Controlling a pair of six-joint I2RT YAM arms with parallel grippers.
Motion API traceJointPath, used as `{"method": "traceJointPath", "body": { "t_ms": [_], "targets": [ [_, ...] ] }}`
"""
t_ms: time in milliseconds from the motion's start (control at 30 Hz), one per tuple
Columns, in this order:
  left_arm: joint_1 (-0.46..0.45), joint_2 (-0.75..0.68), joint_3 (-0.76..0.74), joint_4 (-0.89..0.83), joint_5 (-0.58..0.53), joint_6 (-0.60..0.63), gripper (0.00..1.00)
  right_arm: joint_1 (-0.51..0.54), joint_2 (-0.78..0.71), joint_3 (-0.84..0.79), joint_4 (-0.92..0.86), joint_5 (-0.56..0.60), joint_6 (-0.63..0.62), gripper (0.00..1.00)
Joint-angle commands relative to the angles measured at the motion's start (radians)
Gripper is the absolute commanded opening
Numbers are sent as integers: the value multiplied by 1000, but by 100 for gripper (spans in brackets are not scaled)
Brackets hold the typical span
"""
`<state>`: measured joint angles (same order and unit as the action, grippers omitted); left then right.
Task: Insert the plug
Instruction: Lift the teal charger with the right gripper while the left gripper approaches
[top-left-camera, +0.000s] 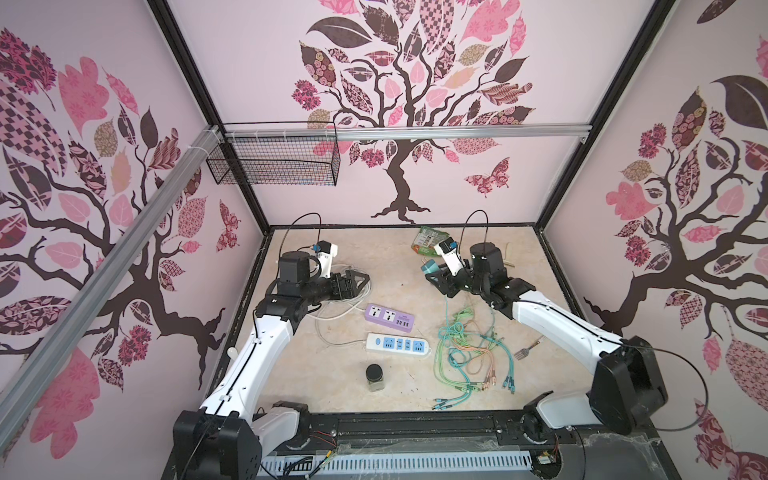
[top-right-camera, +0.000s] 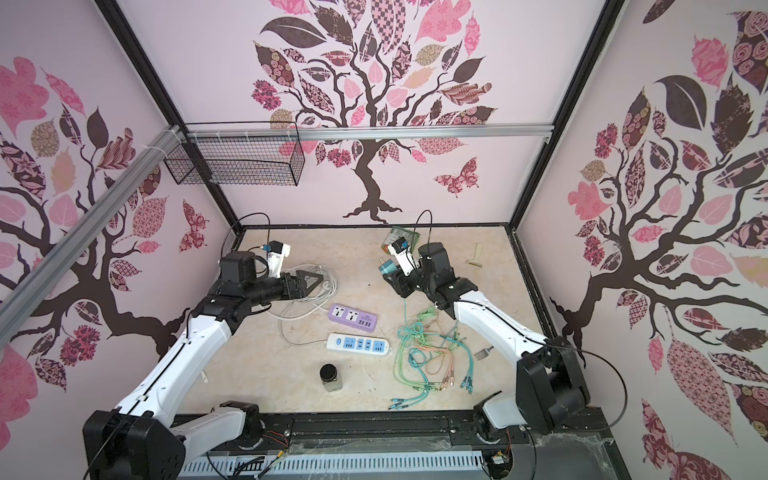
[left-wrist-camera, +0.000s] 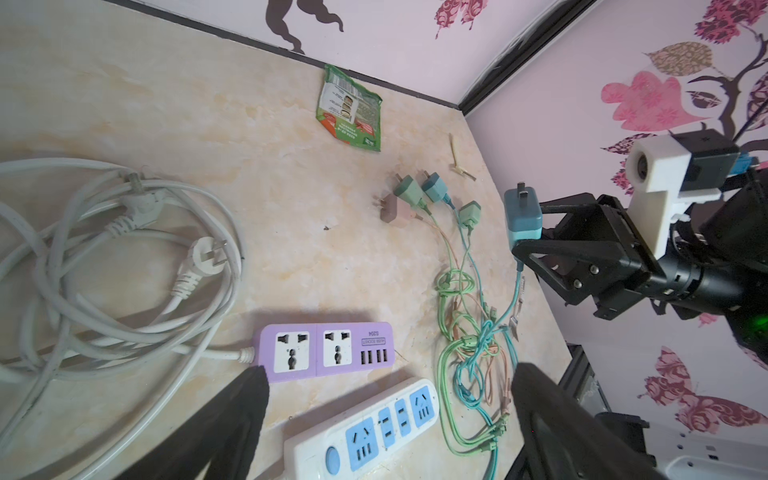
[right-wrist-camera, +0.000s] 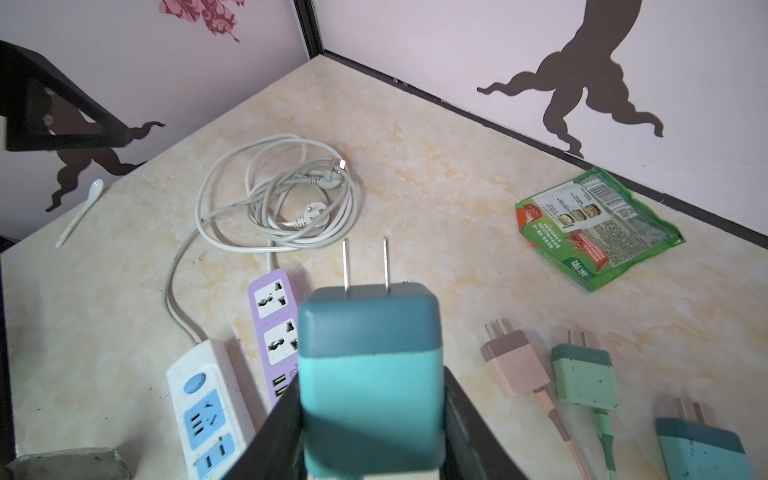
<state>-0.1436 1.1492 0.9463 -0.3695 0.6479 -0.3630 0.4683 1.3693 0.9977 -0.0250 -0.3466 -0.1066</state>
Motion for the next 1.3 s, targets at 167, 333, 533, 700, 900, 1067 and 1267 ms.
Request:
{"method": "traceJointPath", "body": {
  "t_ms": [167,333,533,700,900,1067,1267],
  "targets": [
    [1,9,45,106,150,-132,95,17,-177,-66,40,-58,68,35],
    [-4,2,31,172,200,-221,94,25,-228,-89,32,-73,85,36],
    [-52,-18,18,267,224,-324,93,39,-268,-109,31,-89,106,37],
    [-157,-11,45,271,190,-342,92,56,-287,-116,26,-87,112,38],
    [-269,24,68,287,121,-362,88,70,-307,-119,29,-87,116,39],
    [-343,64,98,313,98,-386,81,81,-317,-129,33,-91,113,39],
    [-416,115,140,317,82,-384,78,93,-329,-134,30,-85,106,39]
  ]
}}
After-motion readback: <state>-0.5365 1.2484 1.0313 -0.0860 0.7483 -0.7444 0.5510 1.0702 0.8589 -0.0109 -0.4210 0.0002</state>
